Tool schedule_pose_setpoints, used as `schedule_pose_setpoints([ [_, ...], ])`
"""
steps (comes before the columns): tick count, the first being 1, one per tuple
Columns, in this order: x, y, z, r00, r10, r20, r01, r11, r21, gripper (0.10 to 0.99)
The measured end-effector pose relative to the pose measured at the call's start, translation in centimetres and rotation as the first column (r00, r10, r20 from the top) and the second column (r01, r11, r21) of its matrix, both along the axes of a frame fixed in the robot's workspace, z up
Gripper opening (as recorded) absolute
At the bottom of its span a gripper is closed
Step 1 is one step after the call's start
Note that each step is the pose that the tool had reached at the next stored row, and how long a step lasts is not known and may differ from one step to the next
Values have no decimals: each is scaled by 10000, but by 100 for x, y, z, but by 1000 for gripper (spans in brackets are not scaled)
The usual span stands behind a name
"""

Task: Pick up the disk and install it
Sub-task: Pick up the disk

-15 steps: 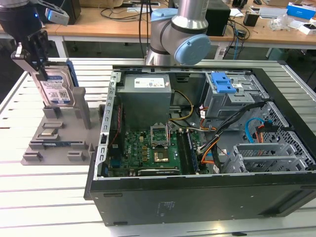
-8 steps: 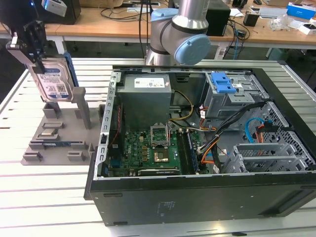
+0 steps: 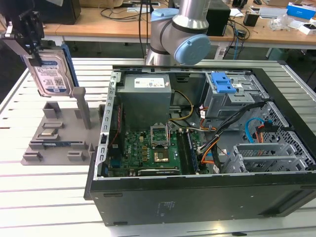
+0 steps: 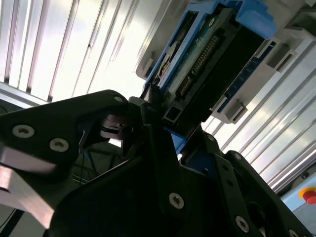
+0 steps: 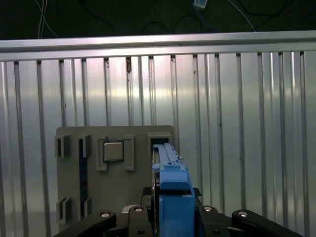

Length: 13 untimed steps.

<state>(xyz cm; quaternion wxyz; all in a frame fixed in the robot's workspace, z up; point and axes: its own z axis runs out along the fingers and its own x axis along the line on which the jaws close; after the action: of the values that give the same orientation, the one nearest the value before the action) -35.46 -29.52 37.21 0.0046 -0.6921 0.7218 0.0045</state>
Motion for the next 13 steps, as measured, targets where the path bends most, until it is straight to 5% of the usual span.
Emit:
schedule_pose_setpoints([
  [13,0,2,222,10000,0,1,0,10000,0,365],
])
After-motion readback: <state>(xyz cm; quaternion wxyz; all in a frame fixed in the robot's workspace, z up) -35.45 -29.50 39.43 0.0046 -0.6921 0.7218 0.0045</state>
